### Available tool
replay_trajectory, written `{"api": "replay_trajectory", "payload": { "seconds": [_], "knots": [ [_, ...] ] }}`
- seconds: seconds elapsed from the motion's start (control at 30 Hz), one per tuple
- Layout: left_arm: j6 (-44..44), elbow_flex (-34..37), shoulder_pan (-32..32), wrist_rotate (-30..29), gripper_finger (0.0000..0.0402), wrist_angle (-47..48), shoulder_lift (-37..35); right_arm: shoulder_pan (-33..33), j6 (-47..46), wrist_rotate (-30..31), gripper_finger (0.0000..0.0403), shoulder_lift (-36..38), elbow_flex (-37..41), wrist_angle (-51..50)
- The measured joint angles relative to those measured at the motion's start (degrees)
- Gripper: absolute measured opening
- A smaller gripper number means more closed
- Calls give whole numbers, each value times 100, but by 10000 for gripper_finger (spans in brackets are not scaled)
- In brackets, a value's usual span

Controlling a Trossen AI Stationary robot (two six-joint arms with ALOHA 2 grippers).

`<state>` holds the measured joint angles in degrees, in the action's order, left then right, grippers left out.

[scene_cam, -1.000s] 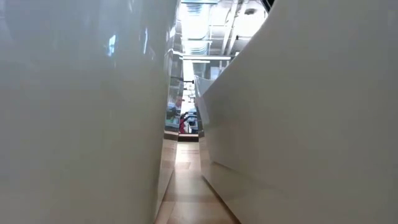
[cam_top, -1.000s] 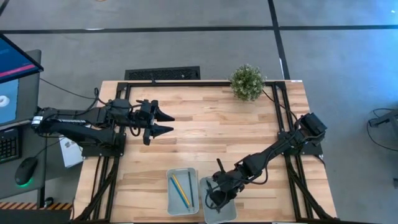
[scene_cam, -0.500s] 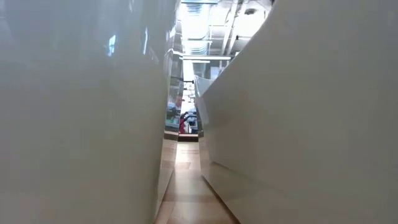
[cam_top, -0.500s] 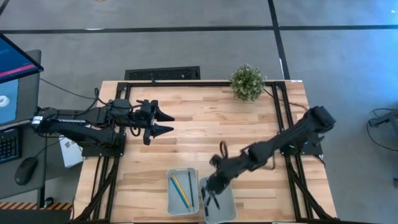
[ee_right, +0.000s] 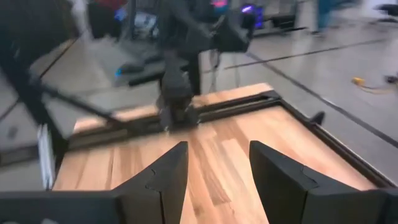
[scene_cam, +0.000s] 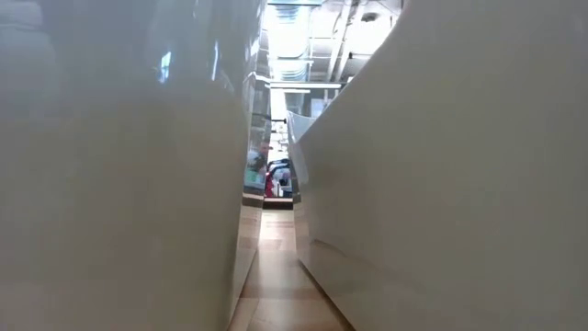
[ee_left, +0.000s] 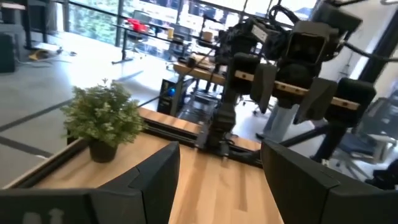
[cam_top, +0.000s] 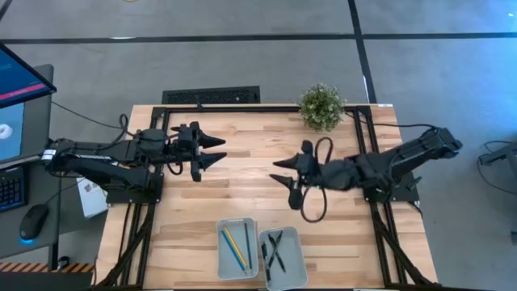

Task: Sort pens & pencils
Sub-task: Return to Home Position

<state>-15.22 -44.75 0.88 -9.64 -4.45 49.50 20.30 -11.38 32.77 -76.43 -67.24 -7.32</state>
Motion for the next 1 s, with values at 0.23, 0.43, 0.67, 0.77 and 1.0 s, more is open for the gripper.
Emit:
{"api": "replay_trajectory", "payload": {
  "seconds": [0.23,0.43,0.67,0.77,1.0],
  "knots": [
    [217,0,69,-306,215,125,0,-1294,810,-1487,193,143,15,-330],
    [842,0,-20,-886,215,86,27,-2504,1435,-2232,192,393,11,-290],
    [1485,0,-380,-1821,215,30,19,-4103,1500,-3458,194,996,101,-509],
    [1789,-58,-541,-2129,215,51,-145,-4471,1435,-3490,192,1410,301,-627],
    [2267,-122,-731,-2136,215,319,-944,-4594,1394,-3451,194,2857,1145,-511]
  ]
}}
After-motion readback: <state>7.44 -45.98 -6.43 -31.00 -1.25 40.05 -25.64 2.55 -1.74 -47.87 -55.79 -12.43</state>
